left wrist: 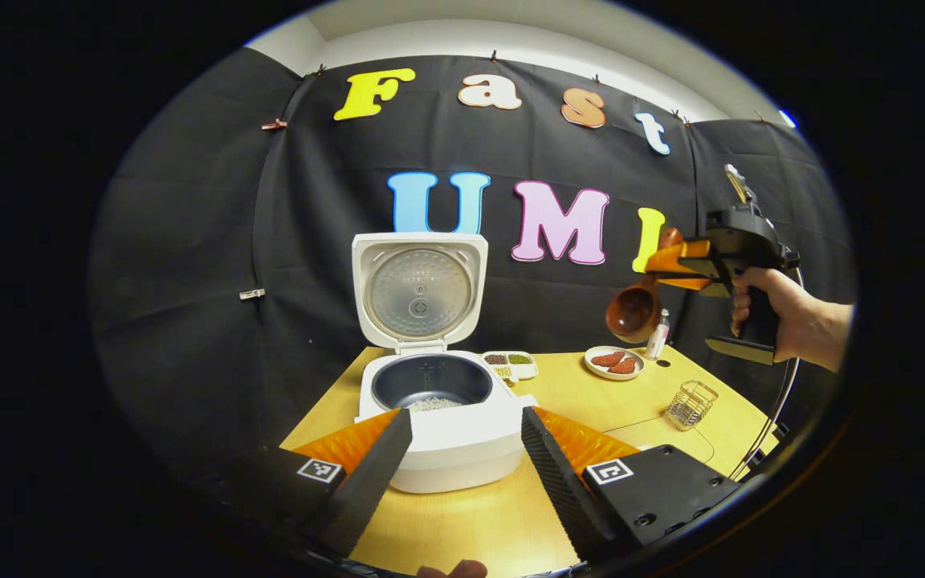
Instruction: Close the left gripper, press the button to open the rice cooker; take a wooden spoon from the chopstick holder with the right hand, scoop a spoonful of rice and pour it into the rice cooker, then put the wooden spoon back into the chopstick holder.
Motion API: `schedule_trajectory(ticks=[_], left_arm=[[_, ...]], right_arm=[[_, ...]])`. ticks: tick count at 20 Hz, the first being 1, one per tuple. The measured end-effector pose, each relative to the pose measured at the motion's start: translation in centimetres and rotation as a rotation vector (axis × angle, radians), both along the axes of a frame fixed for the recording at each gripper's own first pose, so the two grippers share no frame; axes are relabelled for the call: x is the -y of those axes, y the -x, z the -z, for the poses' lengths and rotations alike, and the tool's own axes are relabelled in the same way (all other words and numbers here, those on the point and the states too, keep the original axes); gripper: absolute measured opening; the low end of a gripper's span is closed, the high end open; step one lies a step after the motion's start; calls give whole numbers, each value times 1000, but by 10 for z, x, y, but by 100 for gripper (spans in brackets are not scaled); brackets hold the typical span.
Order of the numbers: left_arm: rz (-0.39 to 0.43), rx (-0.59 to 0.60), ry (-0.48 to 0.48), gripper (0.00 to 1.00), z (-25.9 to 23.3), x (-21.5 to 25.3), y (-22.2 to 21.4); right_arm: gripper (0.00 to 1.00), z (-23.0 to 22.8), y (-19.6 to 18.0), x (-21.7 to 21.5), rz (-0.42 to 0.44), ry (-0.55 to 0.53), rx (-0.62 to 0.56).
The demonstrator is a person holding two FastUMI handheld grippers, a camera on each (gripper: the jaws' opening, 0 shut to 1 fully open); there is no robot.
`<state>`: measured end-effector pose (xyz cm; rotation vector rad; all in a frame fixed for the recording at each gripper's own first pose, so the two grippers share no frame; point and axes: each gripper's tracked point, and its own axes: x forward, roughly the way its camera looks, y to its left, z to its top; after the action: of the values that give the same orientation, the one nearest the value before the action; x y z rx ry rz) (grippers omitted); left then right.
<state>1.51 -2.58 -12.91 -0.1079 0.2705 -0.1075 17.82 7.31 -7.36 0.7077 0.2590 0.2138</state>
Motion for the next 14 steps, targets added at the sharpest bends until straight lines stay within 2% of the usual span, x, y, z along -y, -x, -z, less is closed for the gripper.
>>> schedule_trajectory(ticks=[3,4,5,7,10,14], left_arm=[[-1,-2,6,95,-5,13,-1],[-2,-1,3,95,-5,17,-1],[-2,-2,-2,95,-5,21,-1],[-3,-6,-4,95,-6,29,-3],[-8,-22,9,95,-4,40,-5],[-19,-53,19,95,1,52,-5]], right_arm=[[9,31,-3,67,71,29,-31],[14,42,-4,86,88,38,-41],[9,51,-6,103,102,49,-53],[9,73,-8,134,117,74,-80],[9,105,-10,167,116,106,-112],[9,145,-15,189,89,142,-142]])
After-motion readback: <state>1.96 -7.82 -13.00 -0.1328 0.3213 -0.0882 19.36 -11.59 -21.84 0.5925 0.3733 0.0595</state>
